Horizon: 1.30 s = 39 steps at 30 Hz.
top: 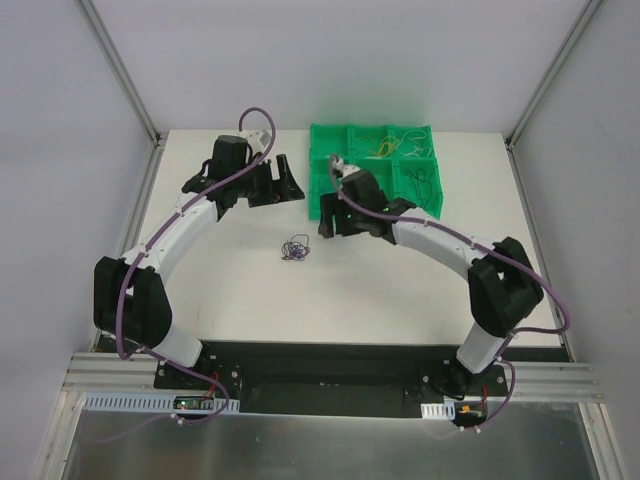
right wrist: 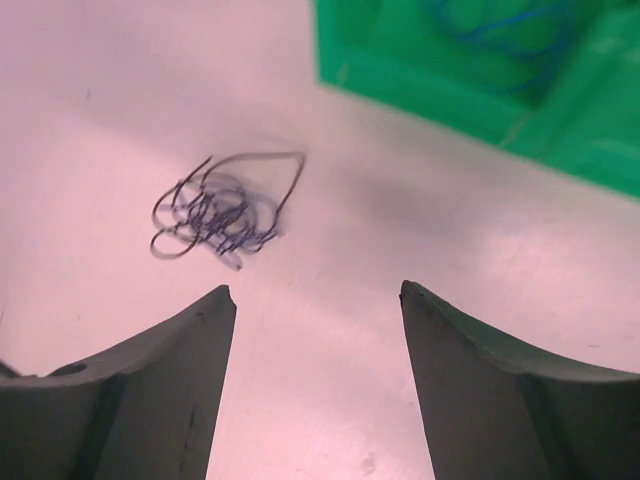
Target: Untangle the cables
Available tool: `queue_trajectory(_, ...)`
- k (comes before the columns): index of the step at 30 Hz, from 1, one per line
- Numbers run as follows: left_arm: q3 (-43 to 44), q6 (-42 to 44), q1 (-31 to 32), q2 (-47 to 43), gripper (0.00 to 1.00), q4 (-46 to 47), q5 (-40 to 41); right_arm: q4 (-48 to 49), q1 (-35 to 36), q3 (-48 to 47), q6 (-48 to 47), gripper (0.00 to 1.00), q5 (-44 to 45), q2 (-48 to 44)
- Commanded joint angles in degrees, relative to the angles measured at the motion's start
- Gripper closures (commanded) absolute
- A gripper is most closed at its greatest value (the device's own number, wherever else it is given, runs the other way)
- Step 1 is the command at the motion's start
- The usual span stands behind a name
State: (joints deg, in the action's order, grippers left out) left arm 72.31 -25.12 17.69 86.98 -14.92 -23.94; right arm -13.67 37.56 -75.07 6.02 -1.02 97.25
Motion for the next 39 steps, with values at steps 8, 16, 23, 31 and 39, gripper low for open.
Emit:
queue_trajectory(8,-2.26,-4.41,-1.43,-5.06,0.21,3.67,-0.32,16.84,10.51,4.68,6.11,0.29,-5.22,4.78)
queue_trajectory(16,-3.05,-5.99,-5.03,-7.26,0.23,3.06,5.47,20.43,10.60,2.30,12.42,0.37,-3.29,10.06)
queue_trajectory(23,-2.35,-9.33,-8.99,-5.42,0.23,1.12,4.97,16.83,11.31,-1.84,15.33,0.62,-3.55,14.63)
queue_trajectory(31,-0.16,-6.79,-8.99,-1.64,0.22,2.26,-5.12,19.73,10.69,6.67,13.67,0.99,-6.72,4.63)
queue_trajectory(39,1.09,-7.29,-4.52,-1.72,0.33,4.98,-18.83,20.88,4.81,17.66,11.82,0.99,-19.27,-12.69)
